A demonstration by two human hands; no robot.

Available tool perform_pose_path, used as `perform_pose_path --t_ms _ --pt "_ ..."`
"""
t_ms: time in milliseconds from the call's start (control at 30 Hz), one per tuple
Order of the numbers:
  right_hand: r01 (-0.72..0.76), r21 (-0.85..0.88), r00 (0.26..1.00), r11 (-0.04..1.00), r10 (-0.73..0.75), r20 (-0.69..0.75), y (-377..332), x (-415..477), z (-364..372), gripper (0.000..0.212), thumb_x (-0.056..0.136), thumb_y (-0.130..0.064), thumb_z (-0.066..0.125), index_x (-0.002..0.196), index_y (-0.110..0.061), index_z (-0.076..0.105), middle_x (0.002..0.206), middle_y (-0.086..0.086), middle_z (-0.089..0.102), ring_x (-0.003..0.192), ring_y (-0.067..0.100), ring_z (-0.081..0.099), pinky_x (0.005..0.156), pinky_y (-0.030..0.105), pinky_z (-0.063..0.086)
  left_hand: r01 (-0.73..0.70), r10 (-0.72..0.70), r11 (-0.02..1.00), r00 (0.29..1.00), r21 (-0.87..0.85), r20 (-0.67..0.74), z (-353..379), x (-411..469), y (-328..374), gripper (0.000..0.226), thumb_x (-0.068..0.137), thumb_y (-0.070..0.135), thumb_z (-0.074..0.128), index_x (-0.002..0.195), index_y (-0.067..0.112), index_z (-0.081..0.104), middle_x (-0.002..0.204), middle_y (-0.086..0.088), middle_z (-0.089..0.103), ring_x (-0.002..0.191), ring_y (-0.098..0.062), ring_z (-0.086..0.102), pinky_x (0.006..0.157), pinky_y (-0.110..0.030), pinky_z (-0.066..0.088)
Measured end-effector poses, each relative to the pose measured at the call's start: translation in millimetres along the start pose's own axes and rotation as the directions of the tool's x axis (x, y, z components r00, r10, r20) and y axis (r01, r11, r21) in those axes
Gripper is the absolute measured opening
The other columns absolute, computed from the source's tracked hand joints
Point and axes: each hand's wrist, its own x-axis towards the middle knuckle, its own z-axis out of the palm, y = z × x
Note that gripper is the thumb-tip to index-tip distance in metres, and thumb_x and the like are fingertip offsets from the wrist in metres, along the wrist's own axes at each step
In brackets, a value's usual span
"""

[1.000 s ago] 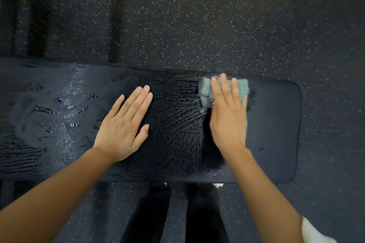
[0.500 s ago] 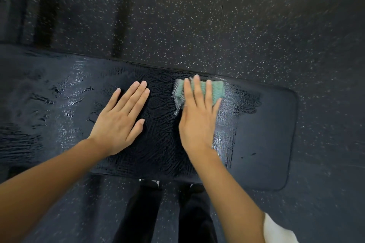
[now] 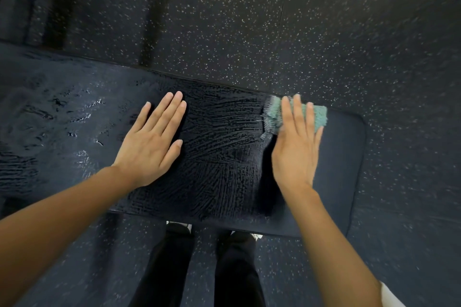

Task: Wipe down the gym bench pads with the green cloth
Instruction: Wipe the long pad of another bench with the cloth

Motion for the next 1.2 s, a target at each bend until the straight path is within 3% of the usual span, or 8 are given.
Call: perform_pose_path --t_ms 167,333,400,567,733,1033,1200 --pt "-0.172 0.046 0.980 0.984 0.176 -0.092 32 1 -8 0.060 0.102 -0.005 0.034 0.156 -0.027 0.017 0.164 -0.009 0.009 0.152 0.018 -0.001 0.122 0.050 0.001 -0.086 0.086 0.996 0.996 0.012 0.002 0 13 12 0.063 0.103 0.036 0.021 0.158 0.006 0.011 0.167 -0.009 0.007 0.154 -0.024 0.005 0.124 -0.045 0.006" --pt "-0.272 0.098 0.950 0.957 0.284 -0.130 5 8 0 0.056 0.104 -0.009 0.031 0.156 -0.025 0.017 0.164 -0.006 0.008 0.152 0.022 -0.004 0.119 0.053 -0.003 -0.173 0.172 0.984 0.984 0.040 0.036 -1 23 15 0.064 0.102 0.035 0.022 0.158 0.006 0.010 0.167 -0.008 0.006 0.154 -0.023 0.006 0.124 -0.048 0.010" --pt "-0.202 0.089 0.972 0.975 0.211 -0.106 -9 11 4 0.059 0.103 -0.008 0.033 0.156 -0.026 0.015 0.164 -0.006 0.006 0.151 0.023 -0.005 0.118 0.054 -0.004 -0.201 0.200 0.979 0.979 0.040 0.040 -2 25 16 0.064 0.102 0.035 0.022 0.158 0.006 0.011 0.167 -0.009 0.007 0.154 -0.023 0.006 0.123 -0.048 0.010" --pt "0.126 0.045 0.992 0.991 -0.128 0.025 -43 21 10 0.062 0.098 -0.013 0.029 0.156 -0.027 0.013 0.164 -0.007 0.004 0.151 0.021 -0.008 0.118 0.051 -0.008 -0.291 0.289 0.956 0.956 0.043 0.053 -5 39 22 0.064 0.101 0.035 0.023 0.158 0.006 0.012 0.167 -0.009 0.008 0.154 -0.024 0.008 0.123 -0.049 0.012" --pt "0.188 -0.001 0.981 0.982 -0.188 0.046 -23 21 5 0.062 0.101 -0.011 0.036 0.156 -0.028 0.013 0.164 -0.009 0.006 0.151 0.017 -0.004 0.120 0.046 -0.005 -0.335 0.332 0.941 0.941 0.039 0.070 -5 49 29 0.065 0.101 0.035 0.024 0.158 0.007 0.011 0.167 -0.009 0.008 0.154 -0.024 0.008 0.123 -0.049 0.012" --pt "-0.063 -0.001 0.998 0.998 0.063 -0.022 62 9 -21 0.064 0.101 -0.006 0.036 0.156 -0.029 0.014 0.163 -0.011 0.006 0.151 0.013 -0.004 0.122 0.047 0.001 -0.374 0.369 0.927 0.925 0.038 0.089 -5 58 37 0.065 0.101 0.034 0.024 0.158 0.007 0.010 0.167 -0.009 0.007 0.154 -0.024 0.007 0.123 -0.050 0.013" --pt "-0.286 0.040 0.948 0.957 0.289 -0.132 37 13 -10 0.061 0.101 -0.005 0.034 0.156 -0.024 0.016 0.164 -0.005 0.008 0.152 0.022 -0.002 0.119 0.052 0.001 -0.370 0.366 0.929 0.926 0.032 0.091 -5 57 36 0.067 0.099 0.034 0.026 0.158 0.008 0.011 0.167 -0.008 0.008 0.154 -0.023 0.008 0.123 -0.048 0.012"
